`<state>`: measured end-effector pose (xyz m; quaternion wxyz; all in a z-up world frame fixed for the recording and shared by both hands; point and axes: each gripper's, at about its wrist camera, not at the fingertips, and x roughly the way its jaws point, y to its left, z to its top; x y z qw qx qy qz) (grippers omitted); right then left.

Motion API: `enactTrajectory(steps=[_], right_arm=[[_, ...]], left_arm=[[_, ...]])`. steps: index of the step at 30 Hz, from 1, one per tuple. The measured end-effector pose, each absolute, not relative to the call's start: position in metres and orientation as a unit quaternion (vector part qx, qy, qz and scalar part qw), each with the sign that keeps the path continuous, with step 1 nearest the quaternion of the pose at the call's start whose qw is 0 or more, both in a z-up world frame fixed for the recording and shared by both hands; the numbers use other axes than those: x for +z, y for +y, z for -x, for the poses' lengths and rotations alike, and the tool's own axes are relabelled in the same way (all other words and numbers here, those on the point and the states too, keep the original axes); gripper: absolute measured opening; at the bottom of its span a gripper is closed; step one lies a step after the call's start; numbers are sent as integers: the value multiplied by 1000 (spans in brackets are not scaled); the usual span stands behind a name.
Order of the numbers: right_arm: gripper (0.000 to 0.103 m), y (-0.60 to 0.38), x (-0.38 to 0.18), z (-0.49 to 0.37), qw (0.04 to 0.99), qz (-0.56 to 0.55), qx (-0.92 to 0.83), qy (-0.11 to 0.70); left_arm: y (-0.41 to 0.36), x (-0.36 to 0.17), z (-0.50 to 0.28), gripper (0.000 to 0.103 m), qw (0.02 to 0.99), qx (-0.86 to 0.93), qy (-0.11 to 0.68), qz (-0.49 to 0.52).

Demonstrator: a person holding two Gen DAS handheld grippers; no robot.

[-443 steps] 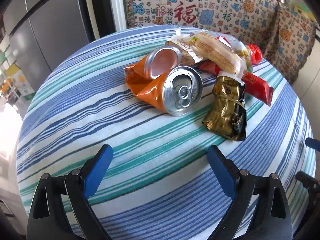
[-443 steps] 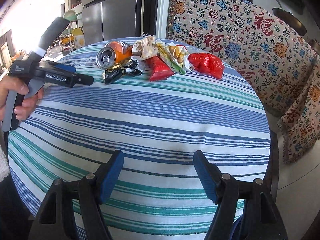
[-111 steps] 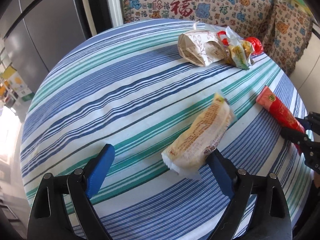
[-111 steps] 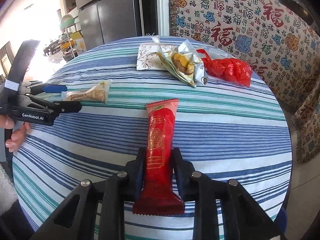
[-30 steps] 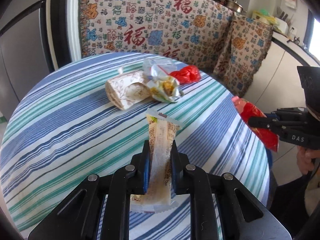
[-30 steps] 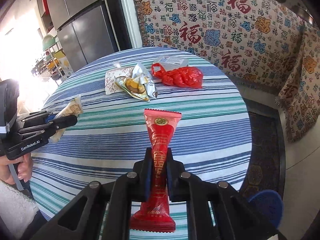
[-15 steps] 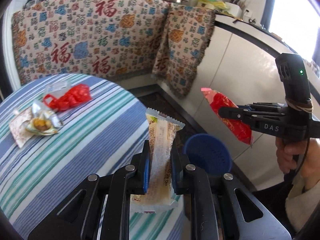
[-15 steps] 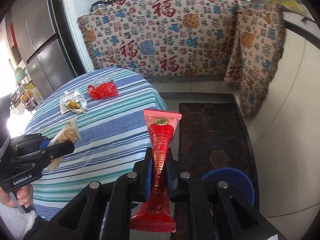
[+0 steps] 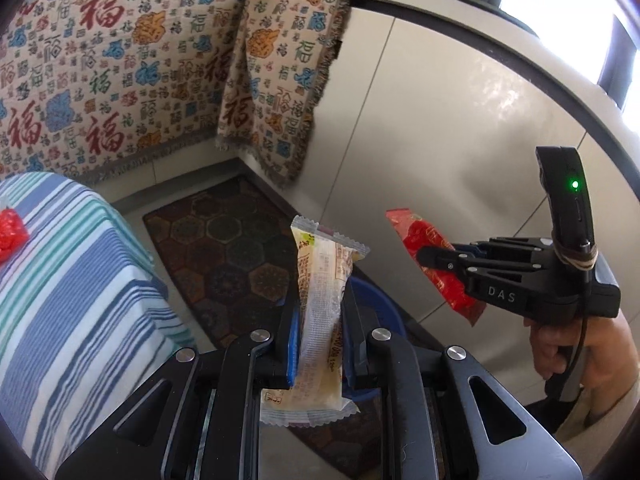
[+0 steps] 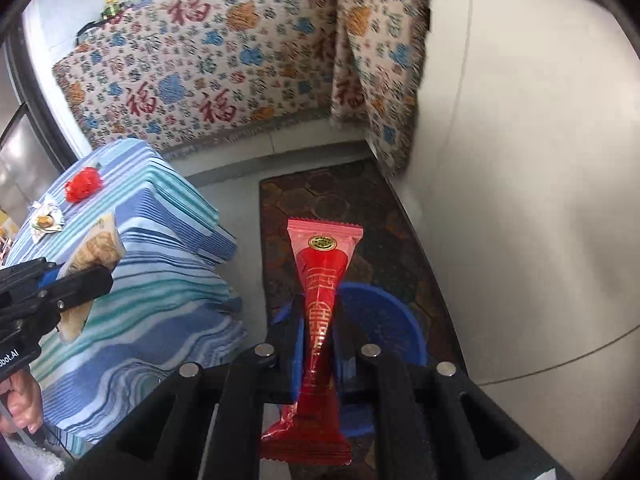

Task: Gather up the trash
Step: 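Carry the bread wrapper and red bag to the wastebasket and release both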

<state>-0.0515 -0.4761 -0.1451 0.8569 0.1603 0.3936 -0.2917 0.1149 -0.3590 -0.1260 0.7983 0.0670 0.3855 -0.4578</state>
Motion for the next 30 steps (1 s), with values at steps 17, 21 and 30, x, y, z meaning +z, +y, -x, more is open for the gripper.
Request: enactTrajectory(steps=[17, 21, 30], right_arm=[[12, -522, -175, 87, 841, -195, -311, 396], [12, -526, -178, 88, 839, -197, -313, 399], [14, -534, -186, 91, 834, -201, -318, 403]], left_arm=[[-435, -176, -102, 16, 772, -473, 415, -88], [-443, -178, -103, 16, 771, -475, 414, -91], [-461, -190, -107, 17, 765, -476, 421, -101]])
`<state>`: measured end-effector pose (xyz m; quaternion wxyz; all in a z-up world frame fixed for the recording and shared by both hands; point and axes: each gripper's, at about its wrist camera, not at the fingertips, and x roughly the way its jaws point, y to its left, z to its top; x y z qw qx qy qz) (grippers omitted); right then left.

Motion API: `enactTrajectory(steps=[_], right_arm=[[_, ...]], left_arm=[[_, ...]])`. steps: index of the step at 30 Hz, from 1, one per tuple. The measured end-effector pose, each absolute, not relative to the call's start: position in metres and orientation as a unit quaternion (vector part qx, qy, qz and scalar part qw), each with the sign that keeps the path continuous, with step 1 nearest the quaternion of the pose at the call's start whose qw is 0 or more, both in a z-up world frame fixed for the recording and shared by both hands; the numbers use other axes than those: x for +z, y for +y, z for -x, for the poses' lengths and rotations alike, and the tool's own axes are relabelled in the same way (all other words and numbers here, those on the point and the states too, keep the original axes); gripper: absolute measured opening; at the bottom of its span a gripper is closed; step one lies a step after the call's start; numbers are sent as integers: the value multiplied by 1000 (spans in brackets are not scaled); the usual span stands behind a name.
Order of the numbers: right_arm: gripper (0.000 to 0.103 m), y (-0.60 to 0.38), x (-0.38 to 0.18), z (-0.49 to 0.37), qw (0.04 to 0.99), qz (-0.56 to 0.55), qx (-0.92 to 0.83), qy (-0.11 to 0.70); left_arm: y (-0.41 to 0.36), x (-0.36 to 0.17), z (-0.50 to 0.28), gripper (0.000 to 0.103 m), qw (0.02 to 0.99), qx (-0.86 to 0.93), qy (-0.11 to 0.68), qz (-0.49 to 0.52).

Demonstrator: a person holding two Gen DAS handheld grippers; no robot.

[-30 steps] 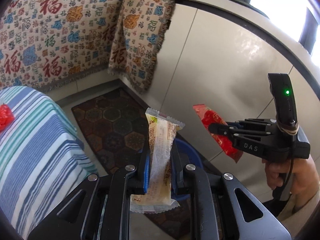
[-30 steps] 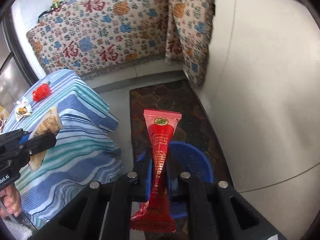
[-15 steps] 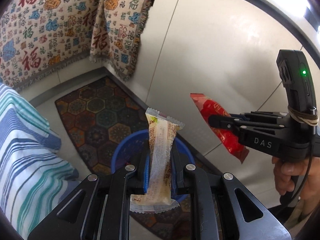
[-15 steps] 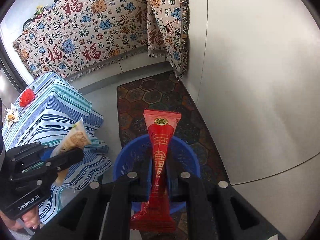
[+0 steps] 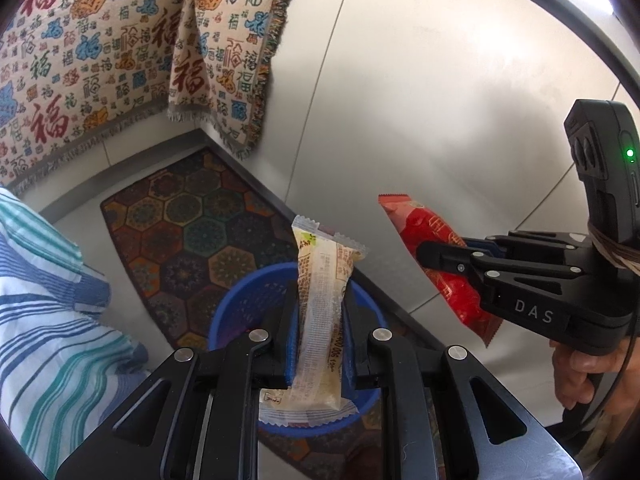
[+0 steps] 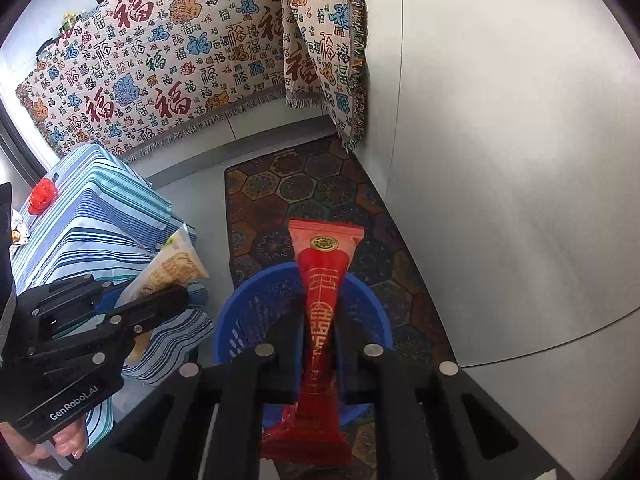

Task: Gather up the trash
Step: 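Carry the bread wrapper and red bag to the wastebasket and release both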

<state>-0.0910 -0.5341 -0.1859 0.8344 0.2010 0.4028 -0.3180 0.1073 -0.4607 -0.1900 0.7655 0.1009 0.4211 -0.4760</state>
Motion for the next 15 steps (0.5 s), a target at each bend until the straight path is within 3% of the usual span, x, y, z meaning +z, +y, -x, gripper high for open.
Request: enactTrajectory(steps=[3, 5, 7, 15], right_arm=[[15, -537, -188, 92, 832, -203, -321, 404], [20, -539, -189, 94, 832, -205, -322, 403], [28, -539, -189, 95, 834, -207, -320, 400], [31, -534, -174, 94, 847, -194, -315, 381]], left_arm=[[-466, -193, -109, 19, 765, -477, 419, -103], [-469, -194, -110, 42, 765, -476, 420, -103], [-468, -193, -110, 56, 771, -474, 414, -99], [-452, -185, -112, 60, 781, -462, 411, -92]])
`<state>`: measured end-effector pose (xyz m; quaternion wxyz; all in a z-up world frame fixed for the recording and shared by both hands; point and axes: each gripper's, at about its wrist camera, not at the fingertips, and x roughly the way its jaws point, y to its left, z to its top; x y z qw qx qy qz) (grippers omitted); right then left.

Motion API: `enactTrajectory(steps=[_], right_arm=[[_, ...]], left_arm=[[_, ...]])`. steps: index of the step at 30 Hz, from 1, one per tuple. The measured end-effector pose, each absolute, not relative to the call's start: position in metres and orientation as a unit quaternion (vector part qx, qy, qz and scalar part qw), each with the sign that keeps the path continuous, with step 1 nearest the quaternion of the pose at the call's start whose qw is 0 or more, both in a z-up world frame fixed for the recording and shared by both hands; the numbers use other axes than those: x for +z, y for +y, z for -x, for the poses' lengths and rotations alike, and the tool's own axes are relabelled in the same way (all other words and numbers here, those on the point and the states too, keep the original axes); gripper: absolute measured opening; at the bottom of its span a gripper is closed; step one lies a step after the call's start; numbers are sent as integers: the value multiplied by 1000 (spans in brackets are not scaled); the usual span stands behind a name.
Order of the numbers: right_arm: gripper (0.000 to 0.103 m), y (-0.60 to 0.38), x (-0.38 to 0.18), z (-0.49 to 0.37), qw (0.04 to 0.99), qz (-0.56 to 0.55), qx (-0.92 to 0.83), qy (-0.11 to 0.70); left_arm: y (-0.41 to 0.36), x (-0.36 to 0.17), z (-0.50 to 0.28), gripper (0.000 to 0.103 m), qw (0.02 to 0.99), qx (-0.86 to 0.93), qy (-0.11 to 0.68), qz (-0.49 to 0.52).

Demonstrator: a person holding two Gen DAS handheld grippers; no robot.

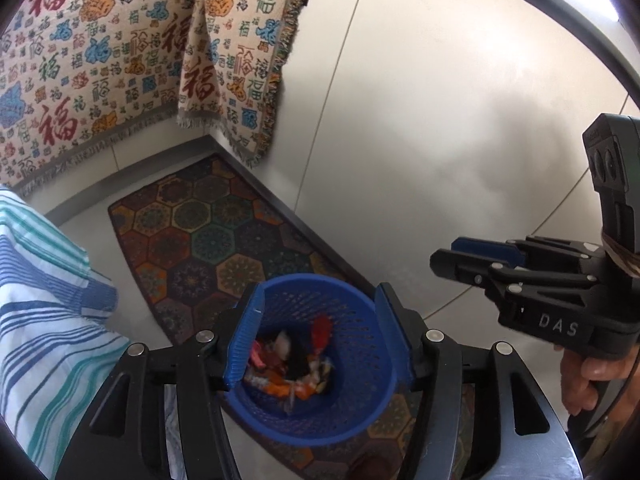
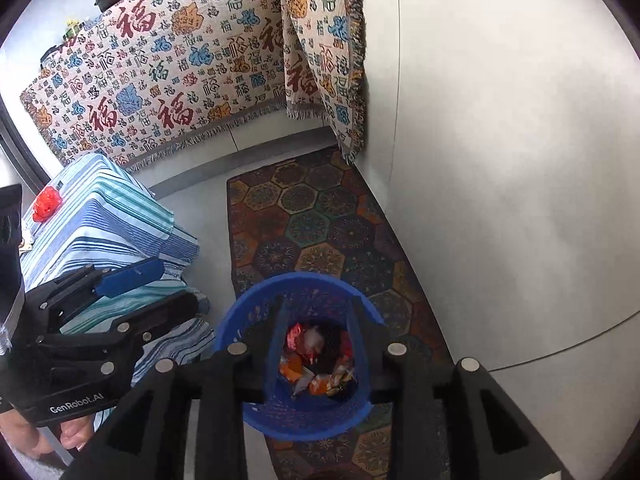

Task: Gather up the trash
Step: 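Carry the bread wrapper and red bag to the wastebasket and release both, then move both tools back over the table toward the remaining trash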

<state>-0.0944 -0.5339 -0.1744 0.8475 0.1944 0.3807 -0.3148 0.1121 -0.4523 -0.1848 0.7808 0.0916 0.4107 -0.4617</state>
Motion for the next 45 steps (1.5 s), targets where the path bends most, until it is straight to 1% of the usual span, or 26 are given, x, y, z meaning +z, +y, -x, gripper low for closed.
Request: enactTrajectory(steps=[4, 8, 12, 14, 15, 16, 18, 19, 25, 30, 33, 35, 37, 39, 41, 42, 44, 45], right_arm=[[34, -523, -157, 91, 865, -180, -310, 351], [34, -502, -138, 79, 883, -161, -304, 321], [34, -471, -123, 55, 898, -130, -292, 302], [34, -448, -117, 39, 907, -111, -278, 295], [35, -435, -116, 31, 912, -104, -269, 293], [38, -423, -115, 23, 916, -96, -259, 291], [43, -392, -116, 2, 925, -75, -233, 291], [44, -376, -118, -9, 929, -66, -219, 291], [44, -275, -145, -78, 935, -16, -115, 336], [44, -214, -173, -118, 927, 15, -54, 371], [45, -198, -185, -132, 921, 29, -40, 386], [47, -192, -187, -137, 920, 28, -37, 389], [52, -191, -188, -141, 920, 24, -35, 389], [53, -192, -191, -144, 920, 22, -36, 389], [54, -192, -193, -150, 919, 20, -37, 391], [58, -192, -194, -151, 920, 22, -39, 389], [59, -191, -194, -153, 920, 26, -40, 389], [60, -190, -194, -154, 921, 27, -39, 388]], left_arm=[[-423, -171, -110, 61, 790, -455, 403, -85], [-377, -150, -106, 65, 805, -440, 390, -78], [-317, -129, -106, 69, 825, -416, 375, -76], [-282, -123, -108, 74, 837, -398, 368, -75], [-265, -120, -110, 74, 843, -386, 367, -73], [-246, -119, -112, 76, 848, -375, 368, -71], [-209, -119, -120, 78, 856, -351, 374, -64], [-190, -122, -125, 78, 861, -336, 377, -65], [-89, -141, -158, 78, 884, -237, 397, -71], [-27, -160, -194, 78, 888, -181, 416, -71], [-3, -173, -215, 78, 882, -170, 434, -65], [5, -175, -224, 78, 885, -173, 427, -65], [7, -176, -232, 79, 883, -175, 428, -80], [6, -178, -241, 84, 880, -182, 429, -95], [4, -180, -250, 97, 875, -192, 431, -106], [4, -181, -256, 98, 873, -199, 433, -106], [1, -182, -271, 103, 867, -210, 437, -113], [0, -181, -278, 103, 865, -220, 436, -118]])
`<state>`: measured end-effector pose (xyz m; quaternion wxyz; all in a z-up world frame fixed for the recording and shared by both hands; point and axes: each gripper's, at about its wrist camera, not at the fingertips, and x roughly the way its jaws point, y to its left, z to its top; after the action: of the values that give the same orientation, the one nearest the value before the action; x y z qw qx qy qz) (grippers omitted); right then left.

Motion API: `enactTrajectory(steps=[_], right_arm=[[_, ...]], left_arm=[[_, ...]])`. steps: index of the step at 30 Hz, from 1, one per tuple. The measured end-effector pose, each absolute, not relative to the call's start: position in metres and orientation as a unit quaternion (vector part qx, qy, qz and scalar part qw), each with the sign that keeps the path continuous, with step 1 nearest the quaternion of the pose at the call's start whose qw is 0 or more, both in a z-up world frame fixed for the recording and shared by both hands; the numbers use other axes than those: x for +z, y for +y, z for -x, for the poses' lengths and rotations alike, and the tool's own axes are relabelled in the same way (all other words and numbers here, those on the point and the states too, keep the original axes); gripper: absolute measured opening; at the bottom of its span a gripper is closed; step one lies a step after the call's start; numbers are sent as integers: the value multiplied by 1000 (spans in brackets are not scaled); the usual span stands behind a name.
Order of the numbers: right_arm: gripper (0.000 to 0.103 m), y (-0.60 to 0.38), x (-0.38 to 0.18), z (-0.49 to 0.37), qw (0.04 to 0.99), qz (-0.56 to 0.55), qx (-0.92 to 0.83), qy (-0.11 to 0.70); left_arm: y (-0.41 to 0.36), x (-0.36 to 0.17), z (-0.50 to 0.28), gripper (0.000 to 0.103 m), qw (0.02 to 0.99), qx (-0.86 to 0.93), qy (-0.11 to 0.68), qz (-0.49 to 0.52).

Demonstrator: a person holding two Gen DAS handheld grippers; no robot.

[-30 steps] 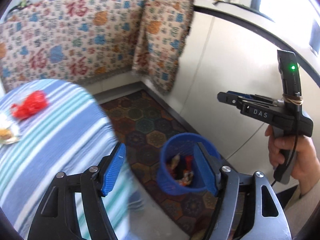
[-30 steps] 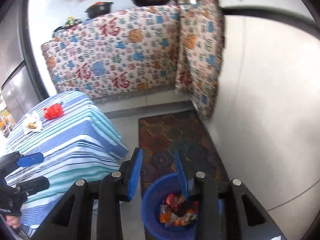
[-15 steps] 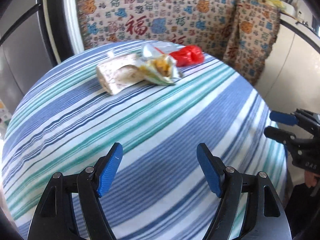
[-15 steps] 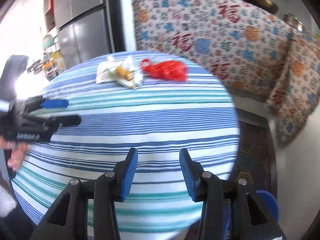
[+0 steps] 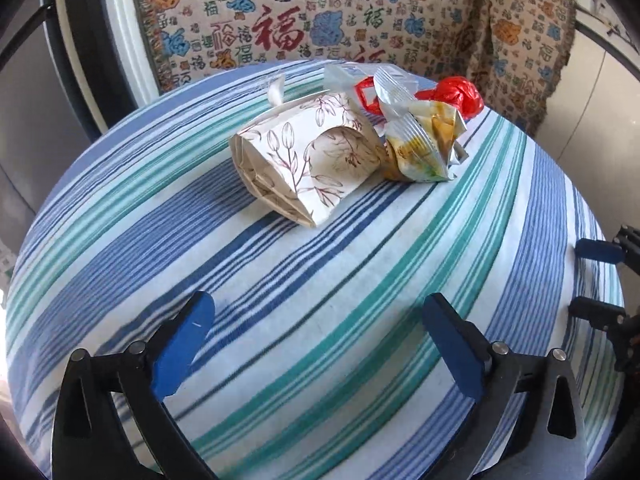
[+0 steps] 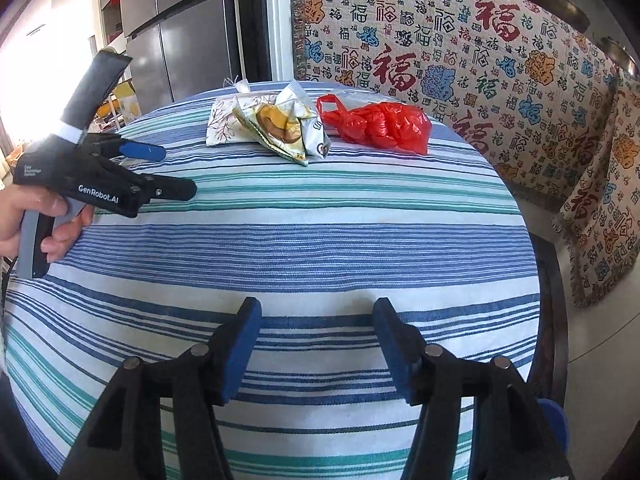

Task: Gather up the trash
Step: 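Move both tools back over the table toward the remaining trash, then grasp the floral paper wrapper with the left tool while the right tool grasps the snack bag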

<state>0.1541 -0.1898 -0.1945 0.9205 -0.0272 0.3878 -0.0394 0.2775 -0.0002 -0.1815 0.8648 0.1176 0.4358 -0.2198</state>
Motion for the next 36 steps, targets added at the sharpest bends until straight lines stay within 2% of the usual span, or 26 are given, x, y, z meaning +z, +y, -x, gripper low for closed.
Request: enactTrajectory(steps=[7, 17, 18, 19, 20, 24, 26, 28, 32, 36], right_arm=[[61, -190, -196, -153, 925, 31, -39, 378], [62, -191, -197, -152, 928, 34, -37, 368], [62, -191, -197, -153, 928, 34, -36, 369], [63, -191, -197, -154, 928, 34, -35, 370], [63, -192, -196, -155, 927, 35, -32, 372], [64, -194, -194, -162, 921, 39, -22, 387], [68, -196, -193, -168, 918, 39, -17, 395], [77, -197, -193, -178, 916, 40, -12, 400], [83, -190, -191, -223, 910, 48, 4, 412], [84, -180, -188, -277, 907, 51, 6, 418]], left_arm=[[-10, -180, -320, 103, 832, -317, 422, -171], [-26, -180, -362, 102, 831, -325, 417, -175], [-27, -180, -361, 100, 831, -327, 414, -177], [-28, -178, -359, 89, 831, -335, 408, -176], [-28, -176, -355, 70, 831, -343, 400, -177], [-22, -174, -341, 68, 845, -317, 396, -168], [-12, -174, -328, 68, 853, -294, 403, -154], [3, -175, -312, 68, 865, -253, 413, -131], [25, -174, -278, 68, 871, -194, 437, -111], [35, -174, -245, 68, 879, -151, 443, -87]])
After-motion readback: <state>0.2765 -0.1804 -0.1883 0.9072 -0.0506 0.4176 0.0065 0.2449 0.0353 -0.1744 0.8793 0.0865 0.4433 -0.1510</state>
